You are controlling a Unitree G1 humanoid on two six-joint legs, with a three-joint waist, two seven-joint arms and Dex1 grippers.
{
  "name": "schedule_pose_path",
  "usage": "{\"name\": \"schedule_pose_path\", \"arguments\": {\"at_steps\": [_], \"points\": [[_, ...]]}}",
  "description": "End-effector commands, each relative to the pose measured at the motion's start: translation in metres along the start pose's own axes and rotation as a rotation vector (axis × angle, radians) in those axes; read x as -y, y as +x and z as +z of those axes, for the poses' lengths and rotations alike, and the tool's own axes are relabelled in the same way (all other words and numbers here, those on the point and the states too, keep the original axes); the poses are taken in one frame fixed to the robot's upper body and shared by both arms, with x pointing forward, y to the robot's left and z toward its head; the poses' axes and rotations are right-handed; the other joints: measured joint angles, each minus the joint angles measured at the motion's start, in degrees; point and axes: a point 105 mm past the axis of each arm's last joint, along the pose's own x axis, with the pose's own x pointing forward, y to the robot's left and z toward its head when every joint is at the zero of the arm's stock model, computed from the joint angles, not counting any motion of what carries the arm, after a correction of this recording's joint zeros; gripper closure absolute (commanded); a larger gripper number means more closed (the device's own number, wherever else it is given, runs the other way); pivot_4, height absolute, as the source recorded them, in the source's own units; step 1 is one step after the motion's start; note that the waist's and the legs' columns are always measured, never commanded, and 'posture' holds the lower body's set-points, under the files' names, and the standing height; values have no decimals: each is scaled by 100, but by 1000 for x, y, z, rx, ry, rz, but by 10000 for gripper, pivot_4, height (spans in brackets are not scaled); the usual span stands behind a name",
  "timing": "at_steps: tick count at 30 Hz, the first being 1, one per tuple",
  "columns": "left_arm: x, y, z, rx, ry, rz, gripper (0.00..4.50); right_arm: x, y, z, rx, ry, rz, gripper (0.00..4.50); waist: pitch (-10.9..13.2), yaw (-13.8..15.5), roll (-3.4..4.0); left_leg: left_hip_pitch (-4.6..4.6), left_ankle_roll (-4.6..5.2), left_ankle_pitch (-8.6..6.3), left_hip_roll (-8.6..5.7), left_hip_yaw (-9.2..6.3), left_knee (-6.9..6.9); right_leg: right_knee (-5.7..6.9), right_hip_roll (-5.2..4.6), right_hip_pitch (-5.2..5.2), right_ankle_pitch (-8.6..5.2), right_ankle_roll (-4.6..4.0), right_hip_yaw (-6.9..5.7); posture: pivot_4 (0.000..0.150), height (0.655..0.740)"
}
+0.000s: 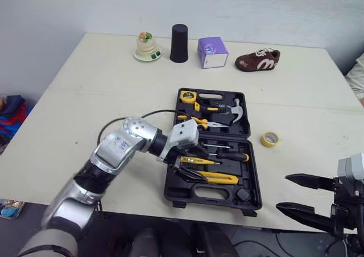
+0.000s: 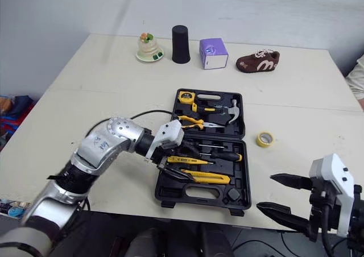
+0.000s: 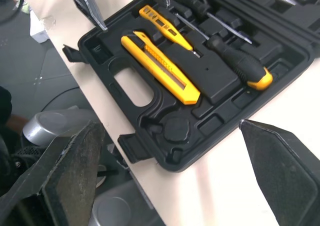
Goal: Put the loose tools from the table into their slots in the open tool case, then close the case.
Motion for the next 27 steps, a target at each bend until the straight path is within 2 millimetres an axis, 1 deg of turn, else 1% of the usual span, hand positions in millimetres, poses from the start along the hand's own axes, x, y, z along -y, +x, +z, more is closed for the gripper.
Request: {"name": "schedule_pose_path", "arguments": {"at_steps": [1, 2, 5, 6, 10, 12, 16, 21, 23, 24, 27], "points": [[-1, 3, 5, 120, 23, -19, 23709, 0, -1, 3, 20, -18, -10, 0, 0, 4, 0, 0, 0, 0, 0, 0, 0, 0, 1, 0, 0, 0, 0, 1500, 7339], [-3, 4, 3, 137, 10, -14, 28215, 0, 0, 2, 20, -17, -7, 0, 0, 3, 0, 1, 0, 0, -1, 0, 2, 1, 0, 1, 0, 0, 0, 1500, 7339], [-1, 15, -16, 104, -5, -41, 43251, -2, 2, 1, 18, -1, 11, 0, 0, 0, 0, 2, 1, 0, -2, 0, 3, 1, 1, 2, 1, 2, 0, 1500, 7339], [0, 17, -21, 91, -1, -46, 44580, -1, 2, 1, 17, -1, 11, 0, 0, -14, 0, 2, 1, 0, -2, 0, 3, 1, 1, 2, 1, 2, 0, 1500, 7339], [-6, 22, -31, 50, 16, -8, 44580, 0, 2, 4, 21, -8, 9, 0, 0, -10, 0, 2, 0, 1, -1, 1, 0, 1, 3, 0, 1, 2, 2, 1500, 7339], [-9, 21, -36, 17, 11, 9, 44580, 0, 2, 3, 16, -9, 11, 0, 0, -11, 0, 3, 1, 0, -1, 1, 1, 2, 2, 1, 2, 2, 2, 1500, 7339], [-12, 20, -53, -87, 37, 35, 44580, 0, 1, 0, 4, -8, 5, 0, 0, -3, 0, 2, 3, -1, -1, 1, -3, 0, 2, 1, 1, 2, 2, 1500, 7339], [1, 20, -76, -213, 73, -47, 44580, 1, 0, -3, -9, -6, 3, 0, -7, -20, -2, 15, 5, -2, 0, 2, -4, -1, 2, 12, 1, 2, 2, 1500, 7339], [0, 19, -85, -267, 88, -52, 44580, 2, 0, -4, -15, -5, 2, 0, -18, -18, 4, 29, 8, -4, 0, 2, -14, -3, 3, 26, 1, 1, 3, 1500, 7339], [-1, 19, -86, -278, 92, -53, 44580, 2, 0, -4, -16, -5, 1, 0, -19, -14, 4, 35, 25, -14, 0, 2, -17, -7, 3, 34, 0, 0, 3, 1500, 7339], [-2, 21, -88, -290, 86, -56, 44580, 4, 1, -6, -22, -6, -6, 0, -21, -15, 4, 41, 34, -21, 1, 0, -20, -17, 2, 76, 0, -1, 0, 1500, 7339]]}}
